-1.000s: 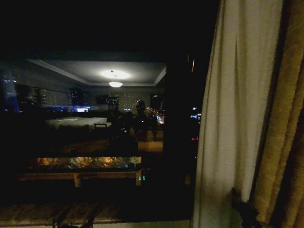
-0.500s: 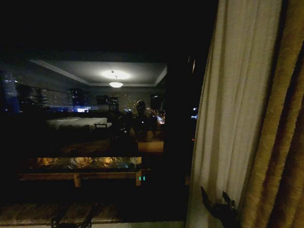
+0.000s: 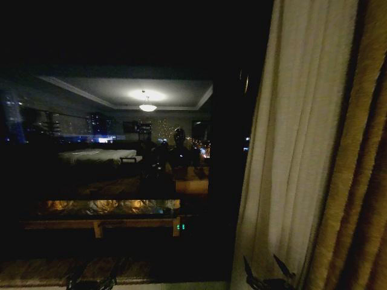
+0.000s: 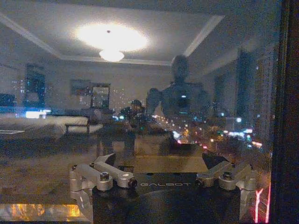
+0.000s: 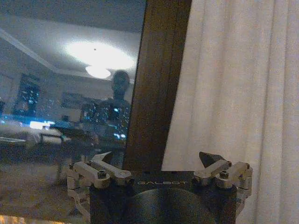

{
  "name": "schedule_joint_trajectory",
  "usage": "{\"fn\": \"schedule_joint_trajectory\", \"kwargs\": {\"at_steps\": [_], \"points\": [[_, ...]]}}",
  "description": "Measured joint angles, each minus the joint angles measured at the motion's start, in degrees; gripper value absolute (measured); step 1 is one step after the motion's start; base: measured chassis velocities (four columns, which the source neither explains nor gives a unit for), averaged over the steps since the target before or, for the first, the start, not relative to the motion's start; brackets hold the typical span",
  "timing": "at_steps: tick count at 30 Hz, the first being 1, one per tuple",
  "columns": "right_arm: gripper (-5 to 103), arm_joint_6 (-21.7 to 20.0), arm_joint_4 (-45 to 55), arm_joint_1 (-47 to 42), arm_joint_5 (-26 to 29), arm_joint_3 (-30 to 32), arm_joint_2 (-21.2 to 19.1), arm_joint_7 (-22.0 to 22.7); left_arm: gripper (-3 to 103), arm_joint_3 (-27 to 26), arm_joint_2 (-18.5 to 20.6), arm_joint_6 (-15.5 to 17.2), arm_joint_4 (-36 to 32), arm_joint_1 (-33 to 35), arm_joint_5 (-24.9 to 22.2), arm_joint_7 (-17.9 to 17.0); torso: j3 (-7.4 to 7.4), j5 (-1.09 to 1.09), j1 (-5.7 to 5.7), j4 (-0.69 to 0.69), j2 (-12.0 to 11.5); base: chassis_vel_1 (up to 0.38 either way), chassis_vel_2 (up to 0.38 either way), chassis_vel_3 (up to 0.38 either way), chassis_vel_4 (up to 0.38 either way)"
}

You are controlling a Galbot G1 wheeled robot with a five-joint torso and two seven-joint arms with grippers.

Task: Open the curtains by pulling them apart, changing their state from closed to fully open.

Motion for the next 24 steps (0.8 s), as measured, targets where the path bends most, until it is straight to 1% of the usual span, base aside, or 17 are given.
{"fn": "schedule_joint_trajectory", "kwargs": {"at_steps": [6, 8, 10, 11, 15, 24], "points": [[100, -0.21, 0.18, 1.54, -0.32, -0.95, 0.0, -0.09, 100, -0.18, 0.22, -0.08, 0.49, -0.05, -0.06, 0.04, 0.0, -0.01, 0.0, 0.0, 0.0, 0.0, 0.0, 0.0, 0.0], [100, -0.99, -0.64, 3.09, -0.34, -1.0, 0.01, 0.21, 100, -0.12, 0.25, -0.11, 0.62, -0.14, -0.06, 0.08, 0.0, 0.0, 0.0, 0.0, 0.0, 0.0, 0.0, 0.0, 0.0], [100, -3.06, -2.77, 7.03, 0.35, -0.71, 0.0, 1.66, 100, -0.01, 0.52, -0.13, 0.69, -0.43, -0.07, 0.16, 0.01, 0.01, 0.0, 0.0, -0.02, 0.0, 0.0, 0.0, 0.0], [100, -3.06, -2.77, 7.03, 0.35, -0.71, 0.0, 1.66, 100, -0.01, 0.52, -0.13, 0.69, -0.43, -0.07, 0.16, 0.01, 0.01, 0.0, 0.0, -0.02, 0.0, 0.0, 0.0, 0.0], [100, -5.29, -6.29, 12.09, 2.43, 0.67, 0.0, 3.21, 100, -0.06, 1.22, -0.12, 1.04, -1.01, -0.18, 0.19, 0.01, 0.01, 0.0, 0.0, -0.02, 0.0, 0.0, 0.0, 0.0], [100, -6.11, -10.05, 16.57, 3.7, 0.48, 0.01, 4.08, 100, 0.37, 1.4, -0.1, 1.1, -0.78, -0.09, 0.32, 0.01, 0.0, 0.0, -0.01, -0.02, 0.0, 0.0, 0.0, 0.0]]}}
